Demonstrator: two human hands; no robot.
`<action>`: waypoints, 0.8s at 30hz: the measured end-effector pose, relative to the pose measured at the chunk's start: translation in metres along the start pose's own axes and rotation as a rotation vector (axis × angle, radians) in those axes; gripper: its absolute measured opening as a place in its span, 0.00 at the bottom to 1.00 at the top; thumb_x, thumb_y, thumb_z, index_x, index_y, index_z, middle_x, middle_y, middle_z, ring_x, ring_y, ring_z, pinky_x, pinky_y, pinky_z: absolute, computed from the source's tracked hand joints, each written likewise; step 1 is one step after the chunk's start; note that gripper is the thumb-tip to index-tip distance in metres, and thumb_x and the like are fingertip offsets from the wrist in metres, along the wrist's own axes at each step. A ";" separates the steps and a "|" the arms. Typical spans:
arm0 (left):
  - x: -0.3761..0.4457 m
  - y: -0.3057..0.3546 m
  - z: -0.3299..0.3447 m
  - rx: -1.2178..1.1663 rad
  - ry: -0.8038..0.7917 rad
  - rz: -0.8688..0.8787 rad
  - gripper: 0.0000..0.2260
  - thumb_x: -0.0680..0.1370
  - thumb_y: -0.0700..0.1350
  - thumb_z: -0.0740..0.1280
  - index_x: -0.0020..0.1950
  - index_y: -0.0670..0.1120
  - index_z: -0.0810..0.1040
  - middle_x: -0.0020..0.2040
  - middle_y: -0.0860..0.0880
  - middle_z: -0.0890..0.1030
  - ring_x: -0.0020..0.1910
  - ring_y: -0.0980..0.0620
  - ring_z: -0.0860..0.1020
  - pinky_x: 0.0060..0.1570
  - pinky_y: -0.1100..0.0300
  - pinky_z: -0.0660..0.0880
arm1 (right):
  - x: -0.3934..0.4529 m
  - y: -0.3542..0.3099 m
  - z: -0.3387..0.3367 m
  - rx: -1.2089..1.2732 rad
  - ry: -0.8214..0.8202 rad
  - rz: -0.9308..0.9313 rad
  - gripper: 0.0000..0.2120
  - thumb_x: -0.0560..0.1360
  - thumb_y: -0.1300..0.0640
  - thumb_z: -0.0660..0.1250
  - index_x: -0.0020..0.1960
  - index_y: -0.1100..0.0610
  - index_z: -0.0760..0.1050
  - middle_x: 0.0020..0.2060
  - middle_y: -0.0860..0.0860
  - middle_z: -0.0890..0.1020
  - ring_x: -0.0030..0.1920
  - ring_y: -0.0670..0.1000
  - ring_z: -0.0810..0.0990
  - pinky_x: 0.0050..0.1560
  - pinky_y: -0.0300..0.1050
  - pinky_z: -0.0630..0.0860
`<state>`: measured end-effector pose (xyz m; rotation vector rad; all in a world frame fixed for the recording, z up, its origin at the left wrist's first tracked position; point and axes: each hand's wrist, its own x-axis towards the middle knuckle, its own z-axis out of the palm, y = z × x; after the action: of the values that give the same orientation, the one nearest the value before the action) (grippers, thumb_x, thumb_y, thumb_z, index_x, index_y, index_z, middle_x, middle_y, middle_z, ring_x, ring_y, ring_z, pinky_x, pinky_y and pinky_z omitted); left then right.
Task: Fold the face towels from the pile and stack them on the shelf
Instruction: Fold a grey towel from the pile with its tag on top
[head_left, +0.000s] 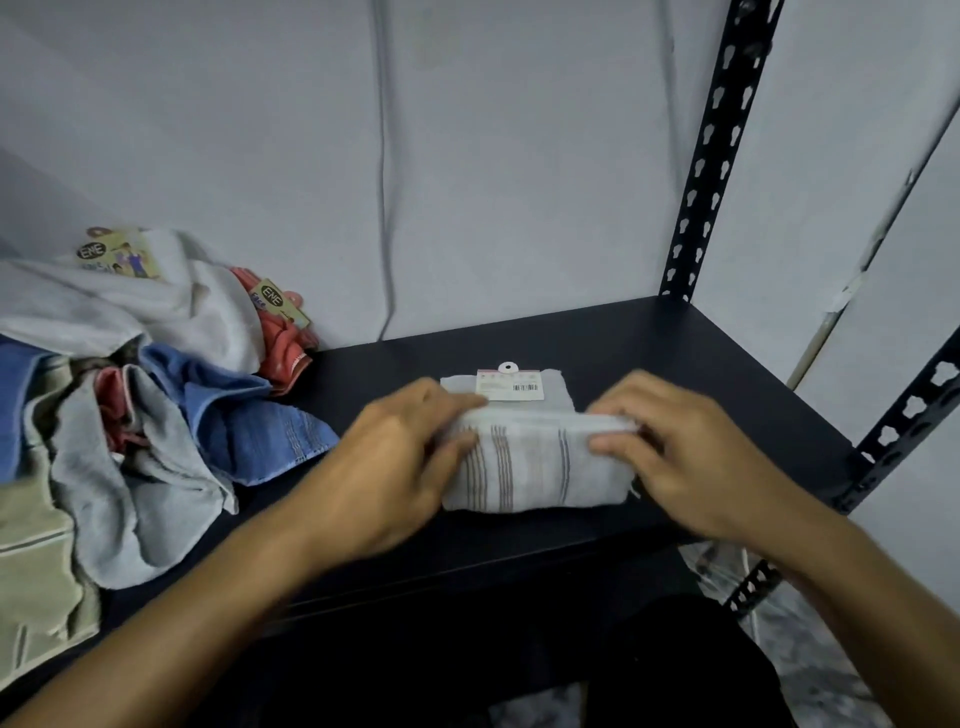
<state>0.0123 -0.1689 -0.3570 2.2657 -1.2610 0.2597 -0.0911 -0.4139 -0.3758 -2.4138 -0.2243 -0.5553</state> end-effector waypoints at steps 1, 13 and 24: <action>0.015 -0.006 0.000 -0.014 0.013 -0.077 0.11 0.81 0.47 0.66 0.63 0.48 0.78 0.48 0.59 0.77 0.45 0.64 0.74 0.49 0.78 0.67 | 0.016 0.003 0.000 0.001 0.010 0.056 0.03 0.77 0.56 0.68 0.50 0.54 0.80 0.44 0.44 0.77 0.45 0.42 0.76 0.46 0.29 0.68; 0.102 -0.084 0.061 0.218 -0.204 -0.395 0.07 0.82 0.46 0.62 0.54 0.46 0.77 0.53 0.48 0.80 0.50 0.48 0.78 0.52 0.50 0.76 | 0.118 0.072 0.049 -0.323 -0.215 0.456 0.08 0.80 0.51 0.64 0.56 0.52 0.78 0.54 0.49 0.79 0.54 0.51 0.77 0.48 0.45 0.69; 0.120 -0.101 0.067 0.194 -0.414 -0.462 0.05 0.82 0.51 0.62 0.52 0.51 0.75 0.54 0.51 0.80 0.52 0.51 0.77 0.55 0.51 0.76 | 0.127 0.088 0.059 -0.225 -0.329 0.566 0.08 0.79 0.52 0.65 0.56 0.53 0.76 0.54 0.50 0.79 0.53 0.51 0.77 0.55 0.47 0.75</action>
<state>0.1562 -0.2500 -0.4001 2.7976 -0.8785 -0.2815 0.0687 -0.4425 -0.4099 -2.6128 0.3991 0.0789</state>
